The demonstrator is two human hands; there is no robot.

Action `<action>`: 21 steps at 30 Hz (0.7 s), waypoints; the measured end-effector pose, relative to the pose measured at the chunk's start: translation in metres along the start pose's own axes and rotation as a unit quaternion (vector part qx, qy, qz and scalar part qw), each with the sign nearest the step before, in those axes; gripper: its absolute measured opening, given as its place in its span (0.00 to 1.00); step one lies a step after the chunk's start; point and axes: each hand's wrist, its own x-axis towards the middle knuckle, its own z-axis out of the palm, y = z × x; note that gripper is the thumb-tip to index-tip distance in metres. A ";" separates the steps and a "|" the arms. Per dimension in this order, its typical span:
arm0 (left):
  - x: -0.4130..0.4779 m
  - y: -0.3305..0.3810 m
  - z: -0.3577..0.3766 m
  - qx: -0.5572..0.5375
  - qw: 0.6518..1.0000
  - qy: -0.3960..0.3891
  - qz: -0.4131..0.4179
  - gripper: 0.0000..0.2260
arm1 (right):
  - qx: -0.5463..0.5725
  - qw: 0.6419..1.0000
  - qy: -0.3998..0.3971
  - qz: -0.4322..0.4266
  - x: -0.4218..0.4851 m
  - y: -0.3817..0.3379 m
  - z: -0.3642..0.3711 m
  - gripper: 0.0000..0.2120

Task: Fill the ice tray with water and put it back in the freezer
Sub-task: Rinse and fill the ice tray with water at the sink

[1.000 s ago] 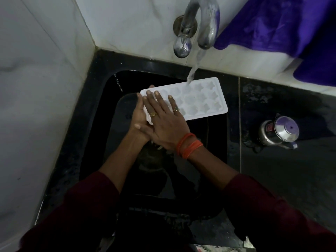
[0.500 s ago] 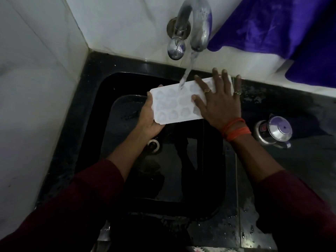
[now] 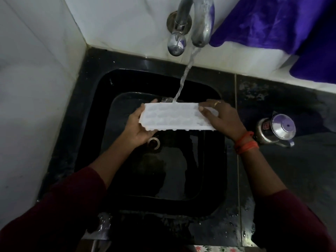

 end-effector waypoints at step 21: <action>-0.023 0.037 -0.038 0.254 0.938 0.213 -0.104 0.28 | 0.318 0.938 0.095 0.097 0.052 -0.022 0.075 0.17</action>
